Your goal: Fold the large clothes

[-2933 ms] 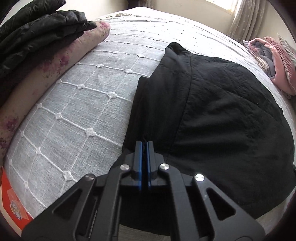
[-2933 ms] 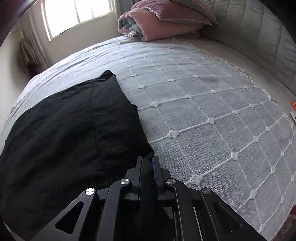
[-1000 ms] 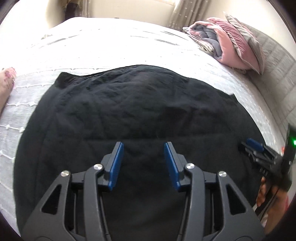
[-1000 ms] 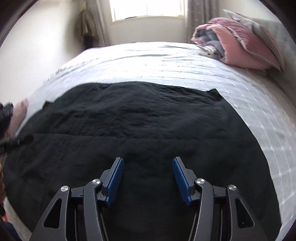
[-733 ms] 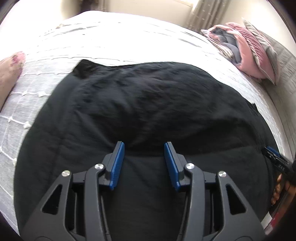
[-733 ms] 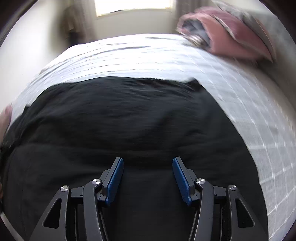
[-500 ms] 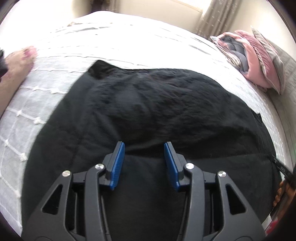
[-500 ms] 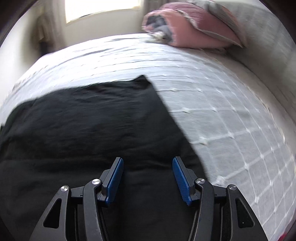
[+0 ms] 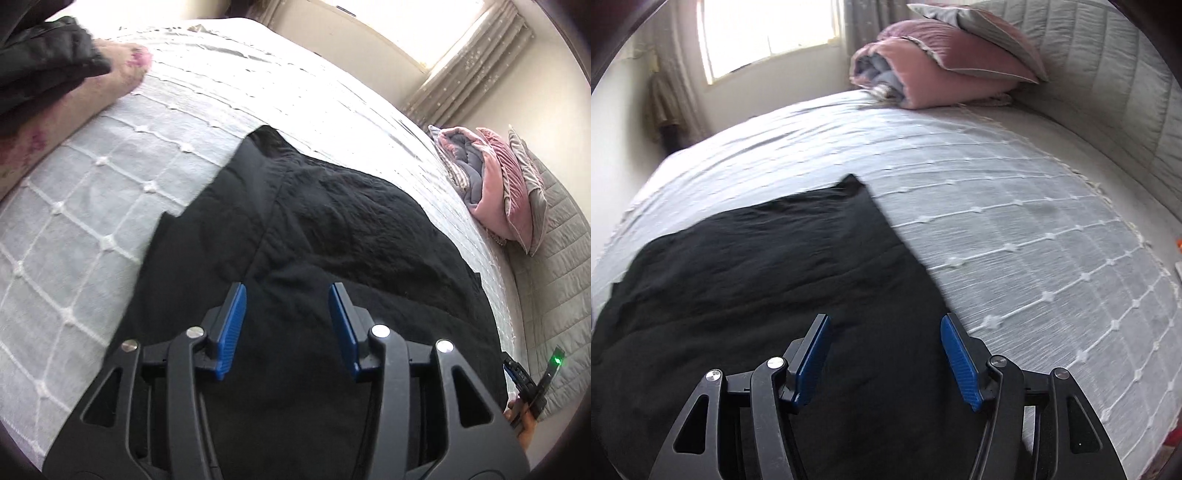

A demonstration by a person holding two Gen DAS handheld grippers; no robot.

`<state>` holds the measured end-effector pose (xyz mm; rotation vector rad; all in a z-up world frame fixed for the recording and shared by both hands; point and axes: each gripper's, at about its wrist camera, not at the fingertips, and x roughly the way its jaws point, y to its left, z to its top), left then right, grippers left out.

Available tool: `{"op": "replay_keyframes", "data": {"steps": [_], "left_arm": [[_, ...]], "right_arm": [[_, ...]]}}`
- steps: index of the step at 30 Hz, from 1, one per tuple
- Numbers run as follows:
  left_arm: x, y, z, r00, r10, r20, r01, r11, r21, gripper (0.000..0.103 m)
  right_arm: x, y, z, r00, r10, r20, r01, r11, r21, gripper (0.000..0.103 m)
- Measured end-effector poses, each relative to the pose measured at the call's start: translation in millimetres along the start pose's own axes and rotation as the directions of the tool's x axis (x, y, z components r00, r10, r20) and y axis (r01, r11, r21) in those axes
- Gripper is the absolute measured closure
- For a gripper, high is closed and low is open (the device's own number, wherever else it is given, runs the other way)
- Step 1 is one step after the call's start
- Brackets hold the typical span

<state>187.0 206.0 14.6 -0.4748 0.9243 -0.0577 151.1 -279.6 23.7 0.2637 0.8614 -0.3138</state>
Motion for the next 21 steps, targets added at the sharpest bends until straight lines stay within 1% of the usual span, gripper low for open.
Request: {"op": "replay_keyframes", "data": {"steps": [2, 4, 6, 8, 10, 12, 16, 17, 18, 19, 20, 21], "left_arm": [[-2, 12, -3, 1.0, 0.022, -0.011, -0.022, 0.999, -0.042, 0.054], [-7, 26, -6, 1.0, 0.008, -0.023, -0.01, 0.996, -0.093, 0.054], [-15, 37, -10, 1.0, -0.013, -0.022, 0.01, 0.992, -0.125, 0.054], [-23, 46, -12, 1.0, -0.002, -0.011, 0.0, 0.991, -0.134, 0.054], [-32, 56, -16, 1.0, 0.011, -0.003, -0.012, 0.989, -0.147, 0.054], [-39, 65, -19, 1.0, 0.003, -0.007, -0.004, 0.989, -0.151, 0.054], [-50, 77, -29, 1.0, -0.015, -0.023, 0.011, 0.987, -0.158, 0.054], [-52, 80, -32, 0.999, -0.016, -0.028, 0.011, 0.986, -0.164, 0.054], [-55, 83, -35, 0.999, -0.017, -0.029, 0.012, 0.985, -0.174, 0.054], [-58, 86, -38, 0.999, -0.018, -0.028, 0.013, 0.983, -0.183, 0.054], [-62, 90, -43, 1.0, -0.018, -0.023, 0.013, 0.98, -0.196, 0.054], [-65, 92, -45, 1.0, -0.019, -0.02, 0.014, 0.979, -0.205, 0.054]], "right_arm": [[-10, 13, -6, 0.999, 0.047, 0.011, -0.046, 0.998, -0.03, 0.041], [-19, 29, -13, 0.996, 0.087, 0.016, -0.086, 0.994, -0.072, 0.041], [-25, 46, -20, 0.994, 0.112, 0.019, -0.109, 0.986, -0.125, 0.041], [-28, 63, -27, 0.989, 0.145, 0.004, -0.142, 0.972, -0.185, 0.041], [-28, 76, -33, 0.981, 0.193, -0.028, -0.194, 0.958, -0.213, 0.041], [-29, 89, -40, 0.962, 0.263, -0.073, -0.273, 0.934, -0.229, 0.041], [-38, 116, -55, 0.94, 0.323, -0.112, -0.342, 0.891, -0.3, 0.042], [-40, 121, -58, 0.93, 0.345, -0.125, -0.367, 0.875, -0.317, 0.049], [-44, 130, -63, 0.922, 0.363, -0.137, -0.388, 0.855, -0.345, 0.067], [-47, 137, -67, 0.922, 0.361, -0.142, -0.388, 0.845, -0.367, 0.076], [-49, 144, -72, 0.924, 0.354, -0.145, -0.382, 0.836, -0.393, 0.085], [-52, 149, -76, 0.922, 0.357, -0.151, -0.387, 0.828, -0.405, 0.088]]}}
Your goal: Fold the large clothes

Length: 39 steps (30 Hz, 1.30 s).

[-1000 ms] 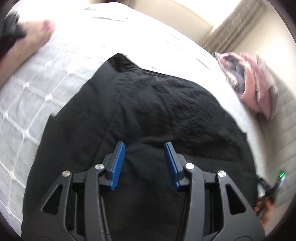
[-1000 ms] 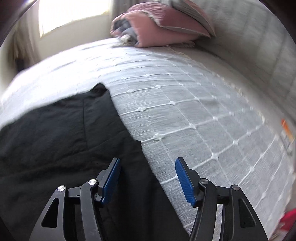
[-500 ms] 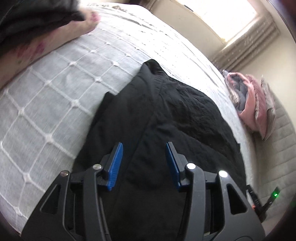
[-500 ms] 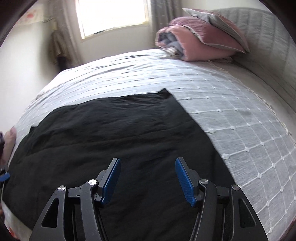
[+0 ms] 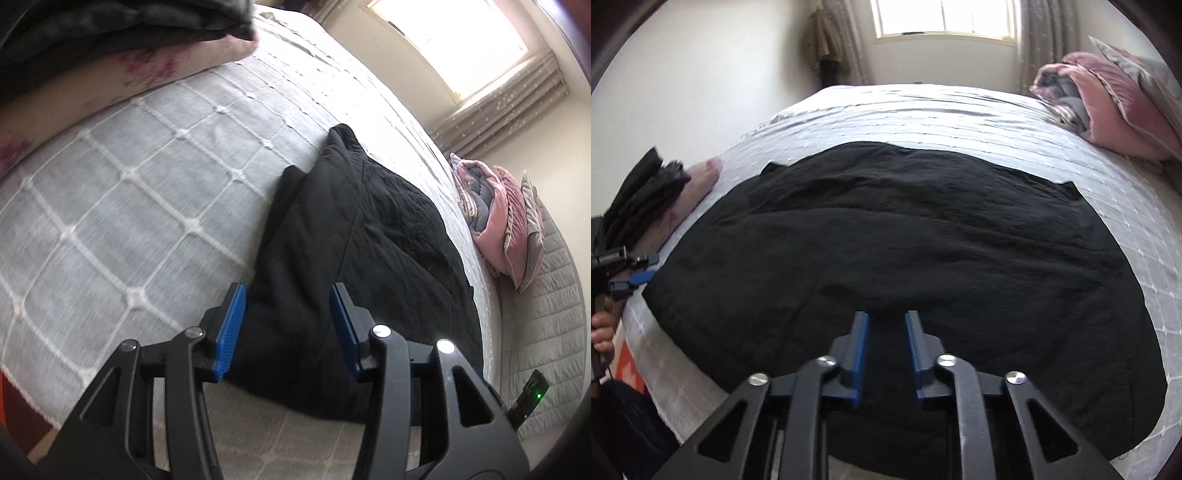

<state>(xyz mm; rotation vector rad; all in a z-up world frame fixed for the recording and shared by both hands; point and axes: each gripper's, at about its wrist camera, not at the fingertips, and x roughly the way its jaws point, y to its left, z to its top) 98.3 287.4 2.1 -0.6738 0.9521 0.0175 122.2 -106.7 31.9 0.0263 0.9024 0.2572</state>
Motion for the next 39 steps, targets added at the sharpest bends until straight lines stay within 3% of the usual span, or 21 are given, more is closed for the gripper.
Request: {"op": "replay_keyframes", "data": {"steps": [6, 9, 15, 17, 21, 25, 29, 31, 36, 39], "left_arm": [[-5, 9, -13, 0.999, -0.008, -0.035, 0.008, 1.0, 0.018, 0.053], [-2, 9, -15, 0.997, -0.019, -0.073, 0.022, 0.999, 0.046, 0.042], [26, 22, -24, 0.969, -0.128, -0.213, 0.112, 0.99, -0.083, 0.039], [34, 18, -25, 0.963, -0.161, -0.216, 0.14, 0.984, -0.11, 0.039], [40, 7, -22, 0.972, -0.144, -0.183, 0.125, 0.986, -0.113, 0.037], [38, 5, -19, 0.981, -0.132, -0.143, 0.114, 0.985, -0.127, 0.049], [35, -3, -21, 0.988, -0.11, -0.109, 0.102, 0.992, -0.076, 0.052], [39, 0, -20, 0.985, -0.127, -0.116, 0.118, 0.989, -0.084, 0.051], [61, 18, -12, 0.958, -0.235, -0.162, 0.2, 0.957, -0.21, 0.048], [63, 13, -10, 0.96, -0.235, -0.154, 0.203, 0.959, -0.198, 0.046]], "right_arm": [[11, 32, -7, 0.996, 0.072, -0.047, -0.075, 0.995, -0.059, 0.09], [19, 44, -13, 0.995, 0.065, -0.081, -0.072, 0.994, -0.083, 0.09], [24, 48, -13, 0.995, 0.066, -0.08, -0.071, 0.996, -0.062, 0.09], [29, 47, -11, 0.995, 0.062, -0.072, -0.066, 0.997, -0.048, 0.09], [35, 46, -4, 0.998, 0.046, -0.053, -0.047, 0.999, -0.027, 0.09], [41, 41, 4, 0.999, 0.032, -0.035, -0.032, 0.999, 0.001, 0.09], [48, 34, 15, 0.999, 0.026, -0.022, -0.025, 0.999, 0.033, 0.09], [55, 32, 21, 1.0, 0.016, -0.022, -0.015, 0.999, 0.042, 0.09], [75, 28, 42, 0.999, 0.007, -0.036, -0.005, 0.997, 0.073, 0.089], [87, 24, 56, 0.999, -0.002, -0.045, 0.006, 0.996, 0.087, 0.089]]}}
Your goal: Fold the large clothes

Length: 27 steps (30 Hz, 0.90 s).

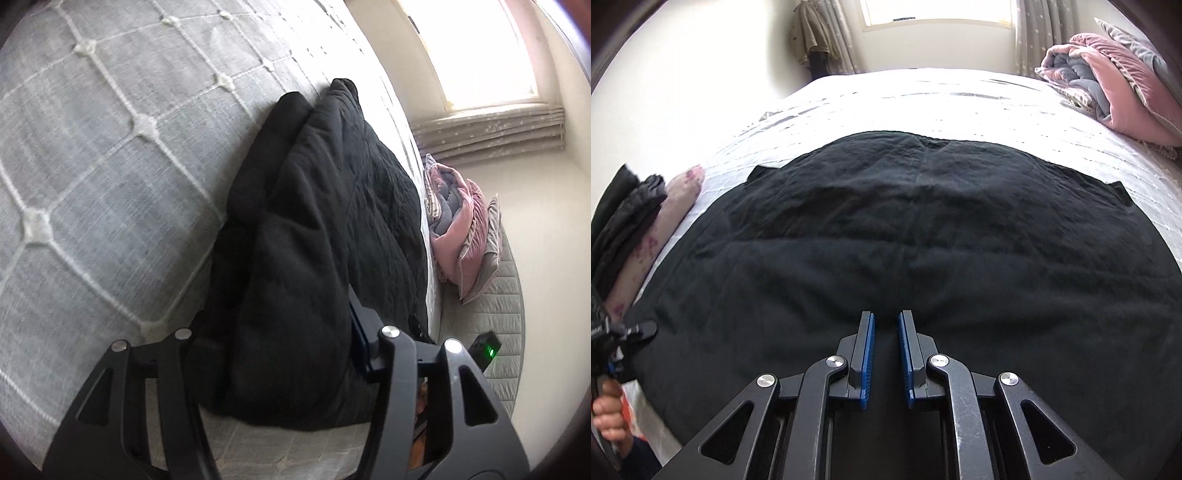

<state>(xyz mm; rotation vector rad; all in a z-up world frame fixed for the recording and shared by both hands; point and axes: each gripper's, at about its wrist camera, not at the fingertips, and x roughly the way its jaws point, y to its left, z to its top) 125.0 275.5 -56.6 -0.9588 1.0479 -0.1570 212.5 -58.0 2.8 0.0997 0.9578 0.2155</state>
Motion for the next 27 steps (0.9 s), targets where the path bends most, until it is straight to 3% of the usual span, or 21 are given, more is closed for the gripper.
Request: {"op": "replay_keyframes", "data": {"steps": [8, 21, 27], "left_arm": [[7, -20, 0, 0.997, 0.063, 0.038, -0.067, 0.992, 0.105, 0.044], [14, -24, 9, 0.998, 0.057, 0.037, -0.062, 0.989, 0.134, 0.044], [12, -19, 12, 0.999, 0.039, 0.033, -0.043, 0.99, 0.131, 0.044]], "right_arm": [[33, -10, 46, 0.999, -0.025, -0.021, 0.026, 0.998, 0.063, 0.089], [91, -28, 112, 0.994, -0.089, -0.056, 0.096, 0.986, 0.139, 0.088], [101, -32, 124, 0.993, -0.103, -0.063, 0.113, 0.979, 0.172, 0.088]]}}
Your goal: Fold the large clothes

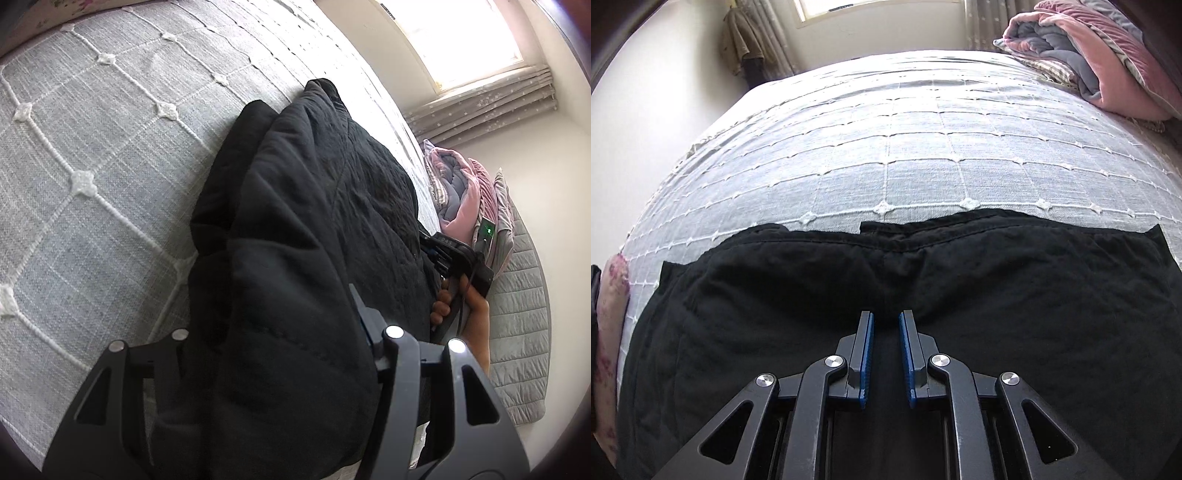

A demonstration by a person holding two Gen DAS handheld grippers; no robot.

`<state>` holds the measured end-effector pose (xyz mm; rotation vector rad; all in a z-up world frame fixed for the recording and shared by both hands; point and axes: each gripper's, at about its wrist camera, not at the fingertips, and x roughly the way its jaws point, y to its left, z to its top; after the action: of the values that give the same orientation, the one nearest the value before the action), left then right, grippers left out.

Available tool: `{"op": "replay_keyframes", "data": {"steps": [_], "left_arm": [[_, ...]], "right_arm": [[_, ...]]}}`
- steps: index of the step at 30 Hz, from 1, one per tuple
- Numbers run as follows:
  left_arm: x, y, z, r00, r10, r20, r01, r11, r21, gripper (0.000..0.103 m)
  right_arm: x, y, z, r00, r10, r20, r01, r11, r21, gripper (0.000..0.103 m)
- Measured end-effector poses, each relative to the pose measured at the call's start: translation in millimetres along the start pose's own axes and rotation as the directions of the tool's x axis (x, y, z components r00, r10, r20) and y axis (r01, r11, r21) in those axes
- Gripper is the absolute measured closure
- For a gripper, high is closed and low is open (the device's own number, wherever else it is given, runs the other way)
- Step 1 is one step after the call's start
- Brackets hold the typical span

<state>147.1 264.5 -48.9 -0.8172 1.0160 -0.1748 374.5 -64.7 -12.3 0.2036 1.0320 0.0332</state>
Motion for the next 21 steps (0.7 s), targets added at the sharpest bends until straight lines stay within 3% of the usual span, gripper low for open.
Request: {"op": "replay_keyframes", "data": {"steps": [4, 11, 16, 21], "left_arm": [[-4, -1, -1, 1.0, 0.0, 0.011, 0.0, 1.0, 0.025, 0.051], [-19, -23, -7, 0.996, -0.015, 0.092, 0.005, 0.994, 0.109, 0.063], [-26, -32, -14, 0.989, -0.036, 0.14, 0.016, 0.99, 0.142, 0.066], [-30, -35, -19, 0.986, -0.034, 0.165, 0.004, 0.984, 0.178, 0.069]], "right_arm": [[-30, 5, -22, 0.998, 0.056, -0.005, -0.056, 0.997, -0.051, 0.086], [-94, 16, -112, 0.992, 0.125, -0.023, -0.127, 0.977, -0.169, 0.086], [-124, 24, -164, 0.993, 0.112, -0.023, -0.114, 0.97, -0.213, 0.086], [-142, 13, -187, 0.992, 0.128, 0.004, -0.124, 0.971, -0.204, 0.086]]}}
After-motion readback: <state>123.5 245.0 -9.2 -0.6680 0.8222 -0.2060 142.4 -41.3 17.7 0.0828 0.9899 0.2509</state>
